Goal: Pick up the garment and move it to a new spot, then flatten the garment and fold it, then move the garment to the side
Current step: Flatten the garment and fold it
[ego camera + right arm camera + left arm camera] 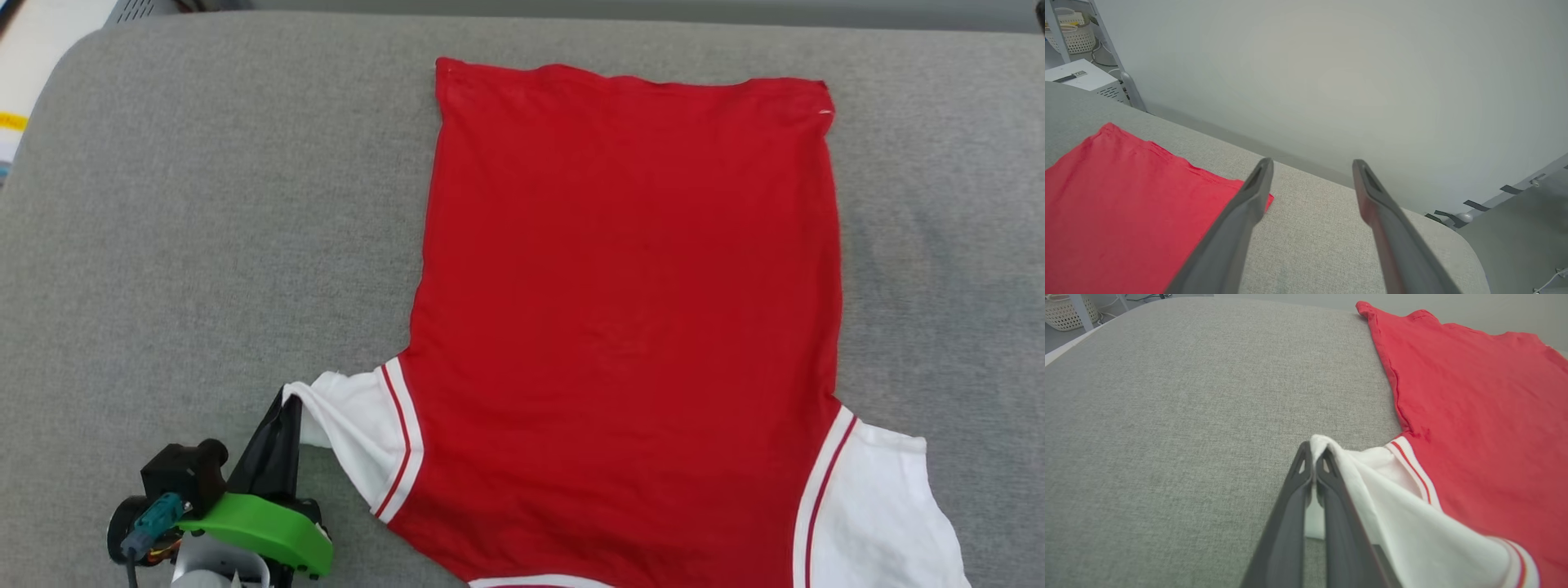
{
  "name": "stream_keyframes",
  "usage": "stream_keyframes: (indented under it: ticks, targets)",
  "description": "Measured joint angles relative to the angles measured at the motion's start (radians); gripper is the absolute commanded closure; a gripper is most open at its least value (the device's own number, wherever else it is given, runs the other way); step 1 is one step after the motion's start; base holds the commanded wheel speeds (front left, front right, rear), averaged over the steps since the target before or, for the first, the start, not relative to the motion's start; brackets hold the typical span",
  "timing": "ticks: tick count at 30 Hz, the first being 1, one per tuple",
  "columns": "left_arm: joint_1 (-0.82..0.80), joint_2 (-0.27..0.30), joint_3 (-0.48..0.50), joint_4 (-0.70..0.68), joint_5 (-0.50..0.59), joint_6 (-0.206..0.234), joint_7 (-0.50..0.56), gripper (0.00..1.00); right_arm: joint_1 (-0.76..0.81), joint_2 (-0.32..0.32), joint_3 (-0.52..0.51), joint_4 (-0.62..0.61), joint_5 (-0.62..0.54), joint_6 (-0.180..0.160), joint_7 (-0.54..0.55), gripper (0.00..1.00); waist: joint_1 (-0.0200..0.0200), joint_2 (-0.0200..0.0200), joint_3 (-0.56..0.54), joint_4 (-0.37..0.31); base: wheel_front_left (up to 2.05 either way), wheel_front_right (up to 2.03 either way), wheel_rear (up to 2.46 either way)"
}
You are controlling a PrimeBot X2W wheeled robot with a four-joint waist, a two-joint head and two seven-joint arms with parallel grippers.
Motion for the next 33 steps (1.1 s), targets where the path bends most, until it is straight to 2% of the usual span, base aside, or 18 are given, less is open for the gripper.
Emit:
stream_keyframes:
  ticks: [8,13,16,23,30,31,32,33]
  targets:
    - [-0.045,-0.070,0.014,-0.033,0.057,-0.026,0.000,1.00,-0.280,-0.002,0.147,0.251,0.077,0.000,0.361,0.00,0.0001,0.0000,0.109,0.066,0.00,0.00,0.00]
    - [-0.081,-0.105,0.020,-0.034,0.082,-0.045,0.000,1.00,-0.385,0.023,0.196,0.363,0.102,0.000,0.511,0.00,0.0001,0.0000,0.175,0.107,0.00,0.00,0.00]
    - [-0.098,-0.127,0.025,-0.035,0.100,-0.056,0.000,1.00,-0.426,0.033,0.217,0.419,0.097,0.000,0.541,0.00,0.0001,0.0000,0.212,0.129,0.00,0.00,0.00]
    - [-0.132,-0.166,0.033,-0.035,0.126,-0.080,-0.009,1.00,-0.470,0.078,0.227,0.556,0.063,0.000,0.532,0.00,0.0000,0.0000,0.287,0.173,0.00,0.00,0.00]
    - [-0.141,-0.183,0.043,-0.038,0.144,-0.093,-0.013,1.00,-0.485,0.056,0.266,0.581,0.063,0.000,0.531,0.00,-0.0002,-0.0001,0.322,0.197,0.00,0.00,0.00]
    - [-0.141,-0.184,0.045,-0.037,0.145,-0.095,-0.013,1.00,-0.486,0.054,0.268,0.581,0.063,0.000,0.528,0.61,-0.0002,-0.0001,0.322,0.196,0.00,0.00,0.00]
    - [-0.141,-0.184,0.048,-0.036,0.147,-0.096,-0.014,1.00,-0.487,0.052,0.270,0.582,0.064,0.000,0.518,1.00,-0.0002,0.0000,0.321,0.194,0.00,0.00,0.00]
    - [-0.141,-0.185,0.050,-0.034,0.151,-0.096,-0.014,1.00,-0.487,0.052,0.273,0.585,0.066,0.000,0.509,1.00,-0.0002,-0.0001,0.319,0.192,0.00,0.00,0.00]
